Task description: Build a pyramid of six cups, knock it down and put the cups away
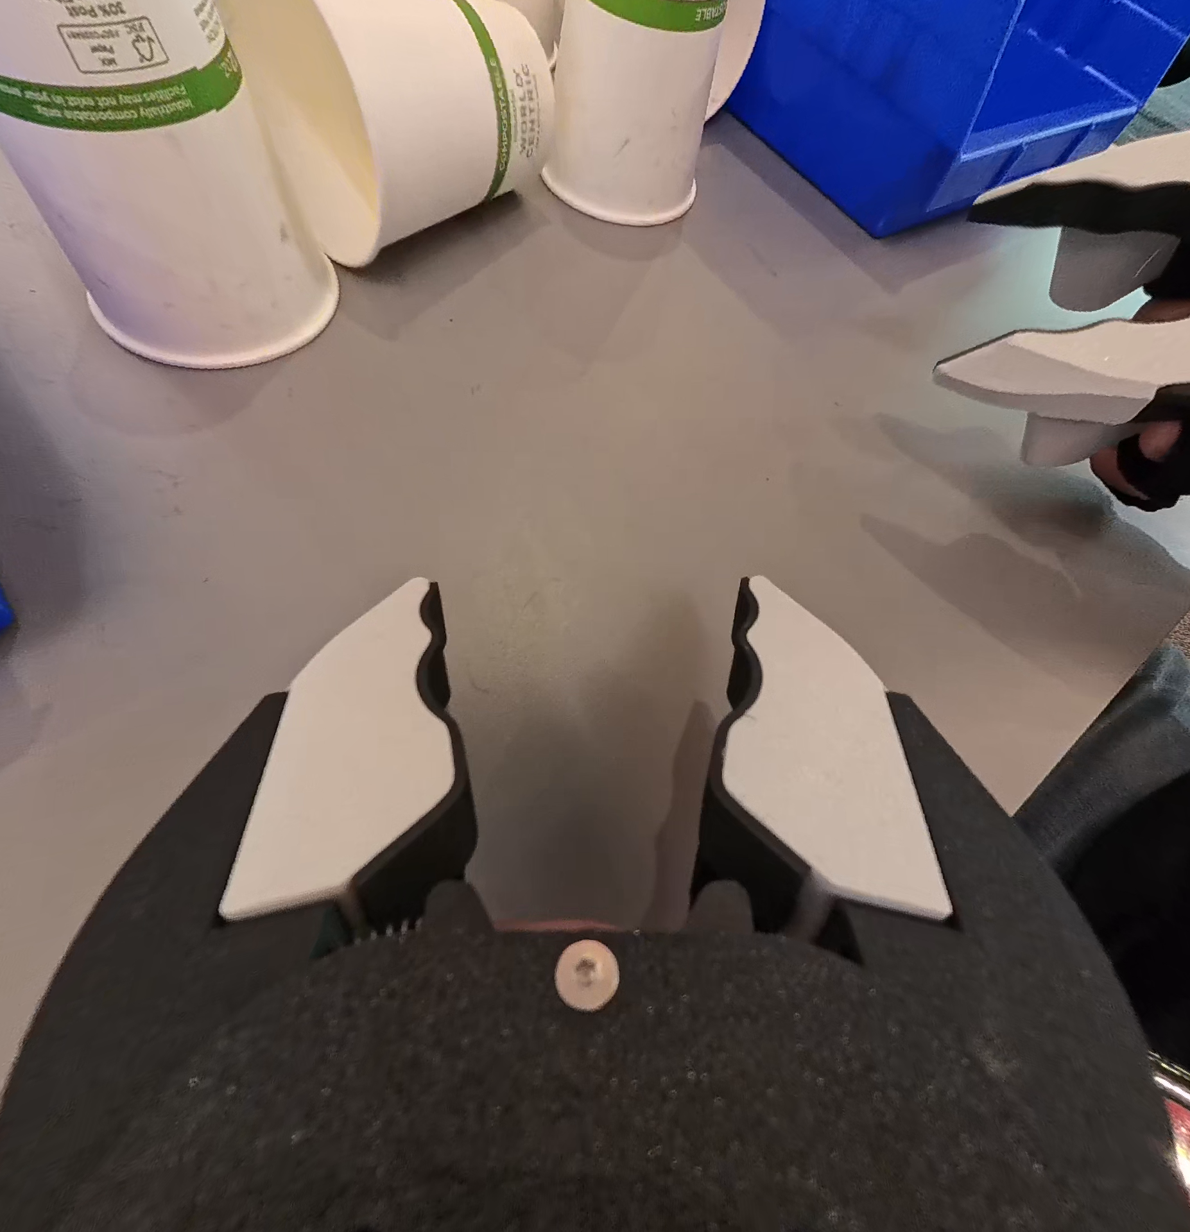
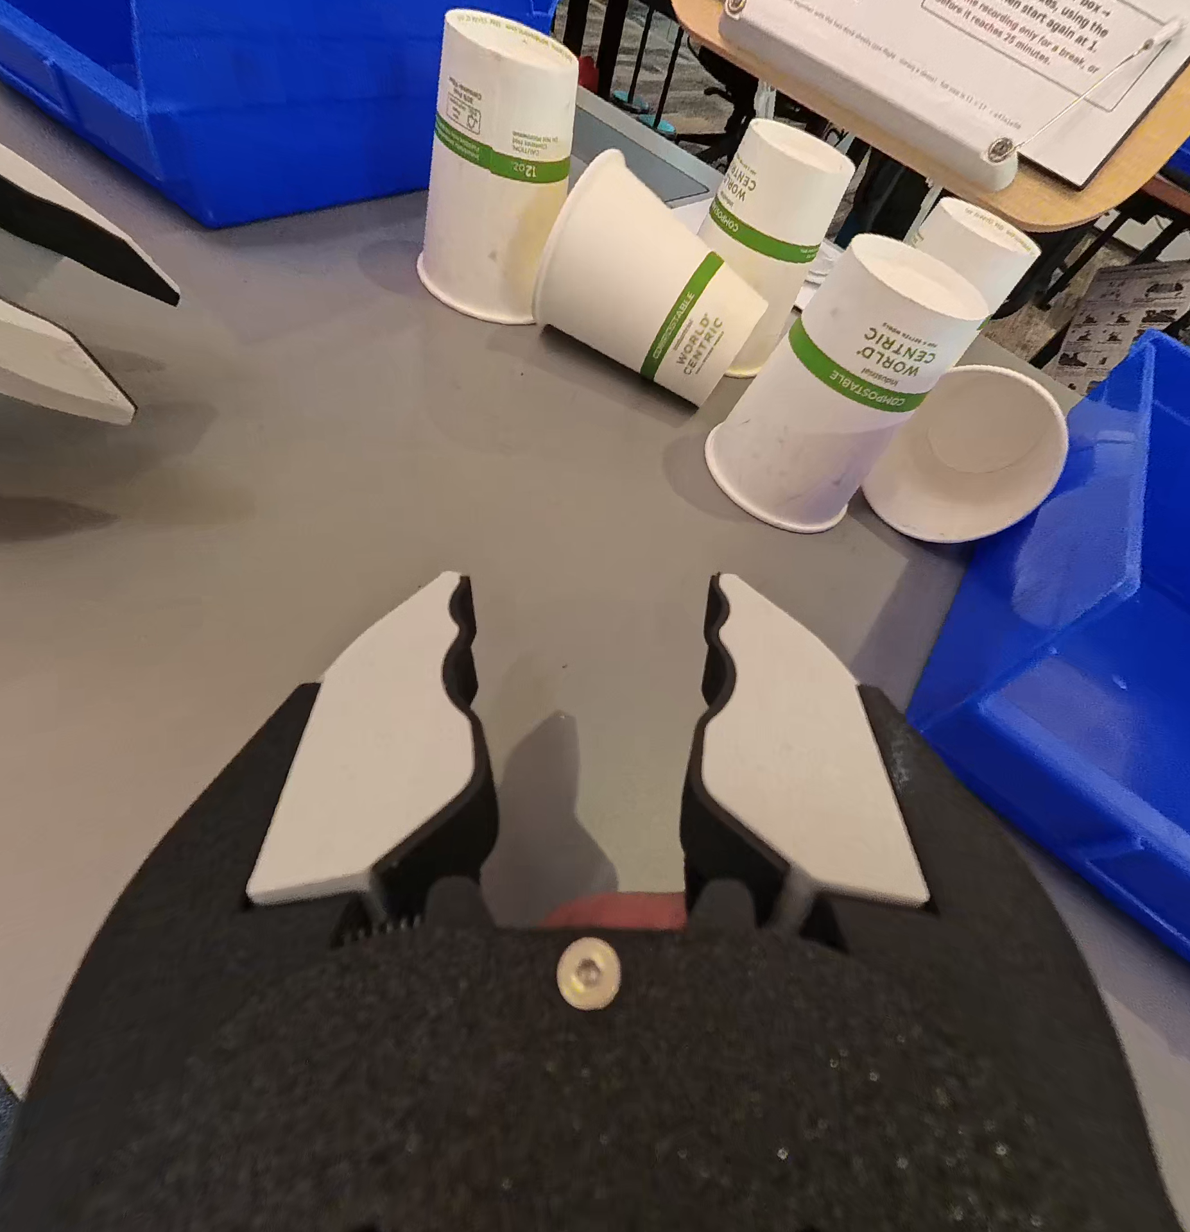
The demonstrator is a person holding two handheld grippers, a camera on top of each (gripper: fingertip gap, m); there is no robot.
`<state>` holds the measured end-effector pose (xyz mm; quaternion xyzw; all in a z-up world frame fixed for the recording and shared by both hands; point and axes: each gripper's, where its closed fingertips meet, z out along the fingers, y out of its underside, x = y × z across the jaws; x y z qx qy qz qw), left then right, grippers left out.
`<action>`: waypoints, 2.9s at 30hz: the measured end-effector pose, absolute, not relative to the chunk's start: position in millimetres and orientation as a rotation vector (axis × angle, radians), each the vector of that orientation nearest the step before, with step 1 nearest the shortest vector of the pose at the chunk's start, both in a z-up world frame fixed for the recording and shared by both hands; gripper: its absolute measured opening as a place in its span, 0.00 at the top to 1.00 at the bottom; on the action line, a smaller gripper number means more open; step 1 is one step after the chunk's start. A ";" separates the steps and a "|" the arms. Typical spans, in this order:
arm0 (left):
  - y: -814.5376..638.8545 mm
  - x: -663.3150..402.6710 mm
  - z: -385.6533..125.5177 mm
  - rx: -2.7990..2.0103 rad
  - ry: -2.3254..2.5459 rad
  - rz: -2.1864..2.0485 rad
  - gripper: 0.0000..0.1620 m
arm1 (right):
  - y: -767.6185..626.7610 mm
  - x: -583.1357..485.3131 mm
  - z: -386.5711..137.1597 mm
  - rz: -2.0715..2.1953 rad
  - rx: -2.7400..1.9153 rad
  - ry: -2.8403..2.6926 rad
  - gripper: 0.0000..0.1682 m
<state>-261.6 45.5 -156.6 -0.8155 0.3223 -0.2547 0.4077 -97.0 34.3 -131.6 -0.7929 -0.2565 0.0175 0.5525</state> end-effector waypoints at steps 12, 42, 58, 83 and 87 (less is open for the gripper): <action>49.4 -263.1 -153.6 -2.044 0.797 -0.627 0.50 | 33.3 -101.8 -136.3 0.063 -1.896 -0.624 0.61; 248.1 -267.3 -108.3 -2.221 1.868 -0.018 0.51 | 30.5 -106.4 -140.9 0.123 -1.915 -0.657 0.65; 148.6 -258.1 34.7 -1.578 0.755 -1.487 0.51 | 55.5 -150.9 -0.9 1.040 -1.417 -0.693 0.68; 23.3 -240.1 -85.7 -1.839 0.711 -1.318 0.46 | 116.2 10.0 99.5 0.206 -1.677 -0.837 0.99; 25.7 -246.6 -101.8 -1.886 0.720 -1.113 0.48 | 155.9 91.3 89.4 -0.055 -2.016 -0.820 0.99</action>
